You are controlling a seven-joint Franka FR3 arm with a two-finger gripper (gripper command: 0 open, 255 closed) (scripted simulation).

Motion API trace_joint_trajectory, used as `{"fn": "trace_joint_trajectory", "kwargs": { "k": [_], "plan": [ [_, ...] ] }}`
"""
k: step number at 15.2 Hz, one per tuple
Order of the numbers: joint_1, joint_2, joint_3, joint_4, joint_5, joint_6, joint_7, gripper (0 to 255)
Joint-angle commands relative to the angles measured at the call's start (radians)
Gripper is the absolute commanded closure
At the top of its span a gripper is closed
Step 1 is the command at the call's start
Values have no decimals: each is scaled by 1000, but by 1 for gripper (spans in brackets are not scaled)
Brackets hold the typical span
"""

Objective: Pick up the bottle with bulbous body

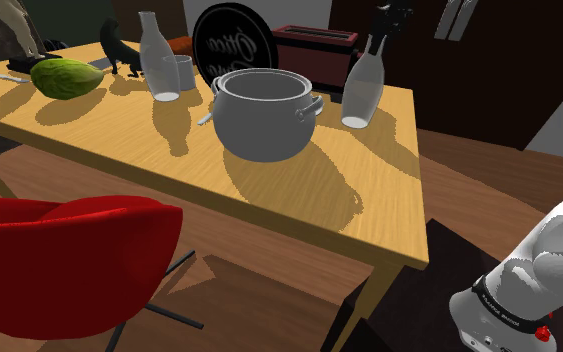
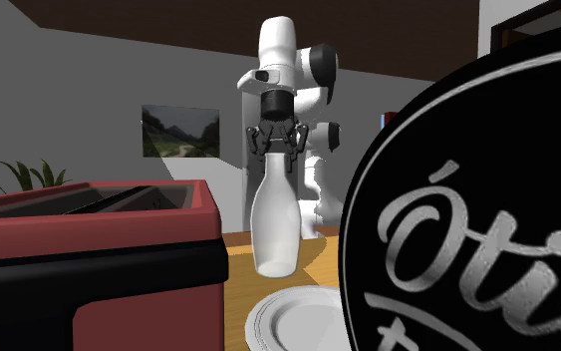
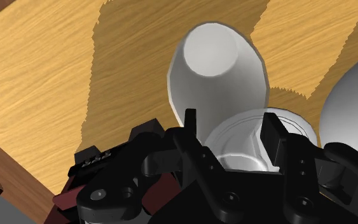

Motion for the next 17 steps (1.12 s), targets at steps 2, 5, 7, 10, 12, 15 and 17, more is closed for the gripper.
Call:
{"fn": "trace_joint_trajectory", "kwargs": {
  "k": [2, 5, 7, 10, 12, 15, 17],
  "plan": [
    [-1, 2, -1, 1, 0, -2, -2, 255],
    [-1, 22, -3, 67, 3, -48, -2, 255],
    [-2, 37, -4, 113, 5, -79, -2, 255],
    [-3, 63, -6, 187, 9, -128, -3, 255],
    [-4, 82, -7, 241, 12, -162, -4, 255],
    [-6, 116, -10, 329, 17, -217, -5, 255],
    [-8, 143, -12, 393, 22, -255, -6, 255]
  ]
}}
